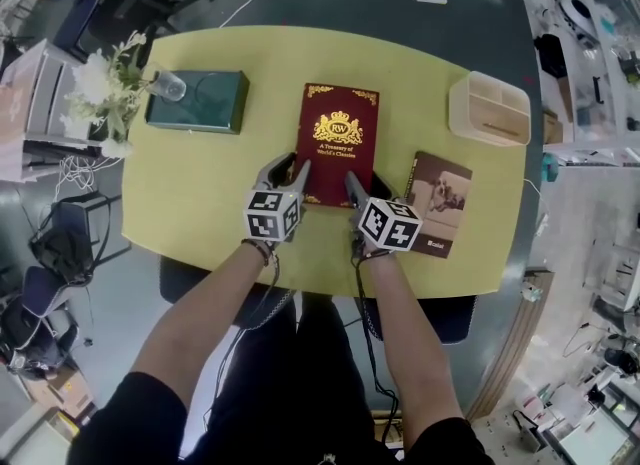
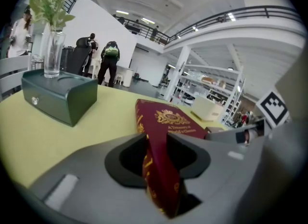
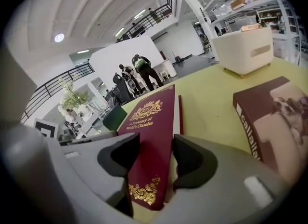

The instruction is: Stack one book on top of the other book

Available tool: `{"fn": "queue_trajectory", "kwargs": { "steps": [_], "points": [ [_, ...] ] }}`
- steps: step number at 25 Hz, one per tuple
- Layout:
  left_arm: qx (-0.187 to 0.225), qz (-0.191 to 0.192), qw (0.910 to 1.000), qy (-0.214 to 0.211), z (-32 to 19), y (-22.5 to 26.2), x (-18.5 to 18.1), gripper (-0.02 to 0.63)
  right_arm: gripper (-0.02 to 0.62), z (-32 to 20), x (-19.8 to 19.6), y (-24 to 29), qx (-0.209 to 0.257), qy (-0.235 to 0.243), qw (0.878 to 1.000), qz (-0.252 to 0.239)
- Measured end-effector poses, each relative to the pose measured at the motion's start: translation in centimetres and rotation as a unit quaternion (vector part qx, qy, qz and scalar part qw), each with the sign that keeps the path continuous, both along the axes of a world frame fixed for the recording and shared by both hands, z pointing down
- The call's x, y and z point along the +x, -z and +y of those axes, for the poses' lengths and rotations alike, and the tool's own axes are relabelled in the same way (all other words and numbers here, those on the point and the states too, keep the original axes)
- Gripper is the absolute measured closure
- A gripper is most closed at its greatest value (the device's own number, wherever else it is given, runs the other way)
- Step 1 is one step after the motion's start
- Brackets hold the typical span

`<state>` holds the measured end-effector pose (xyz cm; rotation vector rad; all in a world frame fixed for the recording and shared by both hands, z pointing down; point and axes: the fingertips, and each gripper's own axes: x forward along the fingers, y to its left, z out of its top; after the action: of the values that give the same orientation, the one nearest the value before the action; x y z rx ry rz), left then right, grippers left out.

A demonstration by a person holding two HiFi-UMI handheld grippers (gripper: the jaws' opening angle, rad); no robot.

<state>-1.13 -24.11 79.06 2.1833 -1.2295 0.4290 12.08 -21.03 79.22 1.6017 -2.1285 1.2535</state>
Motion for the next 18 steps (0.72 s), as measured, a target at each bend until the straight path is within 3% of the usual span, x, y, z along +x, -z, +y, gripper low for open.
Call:
{"fn": "queue_trajectory", "kwargs": {
  "steps": [18],
  "points": [
    [0.001,-0.008,1.0000,0.002,10.2,1.9,-5.4,0.463,0.373,10.8,-5.5,1.6,-0.003,-0.015,1.000,-0.013]
  ]
}}
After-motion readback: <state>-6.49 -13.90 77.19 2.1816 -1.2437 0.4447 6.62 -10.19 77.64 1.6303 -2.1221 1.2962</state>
